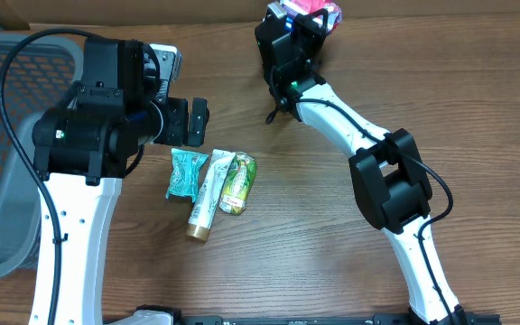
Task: Scan the item barcode
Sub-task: 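Hold the purple package in front of the white scanner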
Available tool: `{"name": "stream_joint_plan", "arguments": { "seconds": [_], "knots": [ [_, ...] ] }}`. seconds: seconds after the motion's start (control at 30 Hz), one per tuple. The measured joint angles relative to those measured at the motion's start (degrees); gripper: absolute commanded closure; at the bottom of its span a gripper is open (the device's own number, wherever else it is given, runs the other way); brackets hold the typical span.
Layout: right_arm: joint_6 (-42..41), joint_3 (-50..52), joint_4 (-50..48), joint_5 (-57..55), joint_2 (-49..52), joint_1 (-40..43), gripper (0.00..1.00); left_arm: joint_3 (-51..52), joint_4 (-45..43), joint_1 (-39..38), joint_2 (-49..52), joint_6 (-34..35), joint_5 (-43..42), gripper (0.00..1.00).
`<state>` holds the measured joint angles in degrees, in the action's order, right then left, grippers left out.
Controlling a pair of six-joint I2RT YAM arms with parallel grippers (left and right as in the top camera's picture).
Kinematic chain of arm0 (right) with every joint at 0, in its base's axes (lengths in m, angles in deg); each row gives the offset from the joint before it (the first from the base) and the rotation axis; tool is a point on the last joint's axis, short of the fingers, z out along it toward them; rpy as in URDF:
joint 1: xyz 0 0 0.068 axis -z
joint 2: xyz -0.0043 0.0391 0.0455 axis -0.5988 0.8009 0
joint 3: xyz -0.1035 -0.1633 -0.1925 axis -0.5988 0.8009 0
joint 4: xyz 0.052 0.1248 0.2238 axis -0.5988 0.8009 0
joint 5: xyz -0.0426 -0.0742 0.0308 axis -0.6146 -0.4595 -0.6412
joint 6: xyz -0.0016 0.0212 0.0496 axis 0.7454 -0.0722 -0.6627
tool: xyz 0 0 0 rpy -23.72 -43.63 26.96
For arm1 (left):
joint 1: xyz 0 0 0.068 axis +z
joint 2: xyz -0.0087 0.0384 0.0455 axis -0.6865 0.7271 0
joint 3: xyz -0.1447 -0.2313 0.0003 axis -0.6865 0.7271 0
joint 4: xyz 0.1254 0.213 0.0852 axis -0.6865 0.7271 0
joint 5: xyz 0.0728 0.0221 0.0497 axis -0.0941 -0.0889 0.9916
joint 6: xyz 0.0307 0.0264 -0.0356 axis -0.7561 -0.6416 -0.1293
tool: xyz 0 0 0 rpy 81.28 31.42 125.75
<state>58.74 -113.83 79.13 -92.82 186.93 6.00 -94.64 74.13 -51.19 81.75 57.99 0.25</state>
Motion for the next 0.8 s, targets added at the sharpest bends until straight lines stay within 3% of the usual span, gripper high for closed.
{"name": "stream_joint_plan", "arguments": {
  "seconds": [0.57, 0.63, 0.8],
  "knots": [
    [-4.9, 0.0, -2.1, -3.7, -0.3, -1.4, 0.97, 0.0, 0.0, 0.0, 0.0, 0.0, 0.0, 0.00],
    [-7.8, 0.1, 3.0, -3.8, -1.7, -1.6, 0.96, 0.0, 0.0, 0.0, 0.0, 0.0, 0.0, 0.00],
    [-21.4, 0.4, 31.3, 3.7, -11.7, -1.9, 0.96, 0.0, 0.0, 0.0, 0.0, 0.0, 0.0, 0.00]
  ]
}}
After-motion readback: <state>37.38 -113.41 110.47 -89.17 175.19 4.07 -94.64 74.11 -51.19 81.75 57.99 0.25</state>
